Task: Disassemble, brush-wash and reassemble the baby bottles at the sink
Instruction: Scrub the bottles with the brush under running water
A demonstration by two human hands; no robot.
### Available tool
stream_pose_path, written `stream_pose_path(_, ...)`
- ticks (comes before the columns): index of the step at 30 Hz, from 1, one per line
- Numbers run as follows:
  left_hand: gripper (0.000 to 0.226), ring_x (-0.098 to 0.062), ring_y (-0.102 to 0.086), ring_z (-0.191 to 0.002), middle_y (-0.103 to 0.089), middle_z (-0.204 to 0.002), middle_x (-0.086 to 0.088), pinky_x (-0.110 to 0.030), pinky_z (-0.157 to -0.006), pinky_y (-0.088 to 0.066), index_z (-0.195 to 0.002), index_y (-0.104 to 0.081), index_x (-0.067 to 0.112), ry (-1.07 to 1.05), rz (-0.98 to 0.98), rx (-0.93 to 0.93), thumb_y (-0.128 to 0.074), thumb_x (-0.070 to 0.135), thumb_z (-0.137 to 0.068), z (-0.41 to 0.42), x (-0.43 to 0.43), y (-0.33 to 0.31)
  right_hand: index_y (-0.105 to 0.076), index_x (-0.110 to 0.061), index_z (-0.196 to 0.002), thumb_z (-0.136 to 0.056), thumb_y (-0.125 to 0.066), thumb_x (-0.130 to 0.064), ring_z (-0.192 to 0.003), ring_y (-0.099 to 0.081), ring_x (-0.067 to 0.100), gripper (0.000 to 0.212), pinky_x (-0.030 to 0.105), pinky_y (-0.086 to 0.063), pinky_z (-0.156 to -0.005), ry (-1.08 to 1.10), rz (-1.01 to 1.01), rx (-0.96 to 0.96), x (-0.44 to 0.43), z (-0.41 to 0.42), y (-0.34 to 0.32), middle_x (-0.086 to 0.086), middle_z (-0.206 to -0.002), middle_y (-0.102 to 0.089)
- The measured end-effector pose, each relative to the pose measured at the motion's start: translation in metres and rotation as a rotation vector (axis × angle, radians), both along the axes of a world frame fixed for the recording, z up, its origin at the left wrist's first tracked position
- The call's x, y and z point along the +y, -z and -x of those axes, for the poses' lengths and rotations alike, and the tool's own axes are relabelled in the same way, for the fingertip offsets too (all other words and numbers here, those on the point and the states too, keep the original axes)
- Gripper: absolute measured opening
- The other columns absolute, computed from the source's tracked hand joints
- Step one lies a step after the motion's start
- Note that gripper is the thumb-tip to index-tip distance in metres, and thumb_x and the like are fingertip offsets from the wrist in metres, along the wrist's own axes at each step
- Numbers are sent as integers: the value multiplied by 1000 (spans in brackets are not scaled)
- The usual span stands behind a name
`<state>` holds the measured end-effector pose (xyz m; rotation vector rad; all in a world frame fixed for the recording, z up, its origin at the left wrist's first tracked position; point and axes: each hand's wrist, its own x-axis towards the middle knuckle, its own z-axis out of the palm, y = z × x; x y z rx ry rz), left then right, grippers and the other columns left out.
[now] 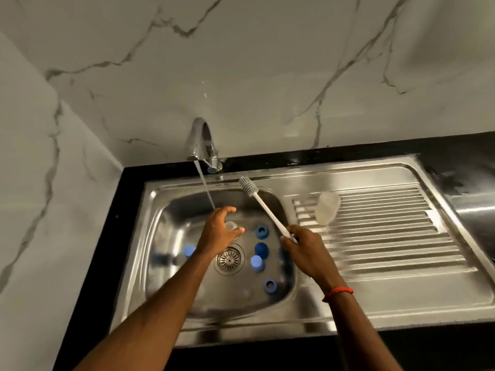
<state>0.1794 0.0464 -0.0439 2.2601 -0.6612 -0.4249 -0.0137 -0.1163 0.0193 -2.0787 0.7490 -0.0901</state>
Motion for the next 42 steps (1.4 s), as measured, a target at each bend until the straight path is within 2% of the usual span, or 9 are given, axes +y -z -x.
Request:
stream_pose_path(4,59,-14,-58,-113,-58,-119,7,-35,-97,-51,-123,-62,25,-92,-46,48,-88,25,-70,-22,17,17,-67,-18,-101,-97,-60,-27,-67,-60,9,12,13,-43,-56,-25,-36,57,11,-18,13,-2,-78,-66)
stream_pose_path(9,66,-16,-59,-113,-61,-123,4,-33,-97,-51,-125,-61,24,-74,-108,89,-91,22,-67,-44,17,42,-65,-26,-94,-97,-61,-27,-65,-60,10,4,26,-51,-61,-34,-50,117,17,-37,30,-5,-75,-64)
stream_pose_path(12,66,-16,-60,-115,-64,-123,5,-33,-98,-51,-122,-61,28,-49,-149,113,-92,22,-64,-50,12,61,-61,-29,-92,-98,-60,-26,-64,-58,7,7,20,-44,-59,-43,-45,144,19,-44,34,-8,-74,-62)
stream_pose_path(22,64,-23,-57,-118,-57,-130,0,-33,-94,-52,-127,-61,29,-69,-255,141,-90,24,-70,-59,-8,102,-65,-24,-99,-97,-61,-28,-62,-58,4,6,12,-42,-54,-4,-35,204,19,-43,42,-7,-73,-62)
stream_pose_path(27,54,-18,-61,-110,-61,-122,1,-22,-86,-46,-123,-69,27,-114,-150,167,-88,24,-72,-60,-9,110,-67,-19,-101,-97,-62,-24,-69,-60,-3,8,10,-45,-58,-4,-30,202,17,-38,43,-7,-75,-64)
stream_pose_path(32,61,-16,-60,-111,-60,-124,4,-21,-89,-48,-128,-67,22,-226,31,199,-90,23,-71,-65,2,100,-67,-20,-102,-98,-61,-26,-65,-63,14,10,17,-49,-56,-14,-40,201,13,-41,39,1,-78,-67)
stream_pose_path(35,60,-12,-60,-116,-61,-129,5,-13,-92,-46,-122,-71,18,-296,156,219,-91,12,-66,-73,9,85,-65,-22,-102,-98,-60,-29,-65,-62,14,9,14,-48,-55,-45,-3,181,15,-48,35,-2,-77,-65)
stream_pose_path(38,52,-14,-61,-118,-63,-130,1,-17,-95,-50,-111,-72,22,-298,247,235,-91,8,-64,-81,12,65,-62,-24,-104,-98,-60,-28,-64,-59,7,7,9,-42,-53,-81,20,155,19,-57,30,-8,-76,-62)
stream_pose_path(42,50,-13,-65,-107,-68,-119,2,-9,-85,-49,-102,-63,29,-251,300,239,-88,2,-67,-85,14,36,-63,-26,-104,-98,-61,-30,-67,-63,8,8,14,-48,-58,-91,12,117,25,-61,24,-8,-78,-64)
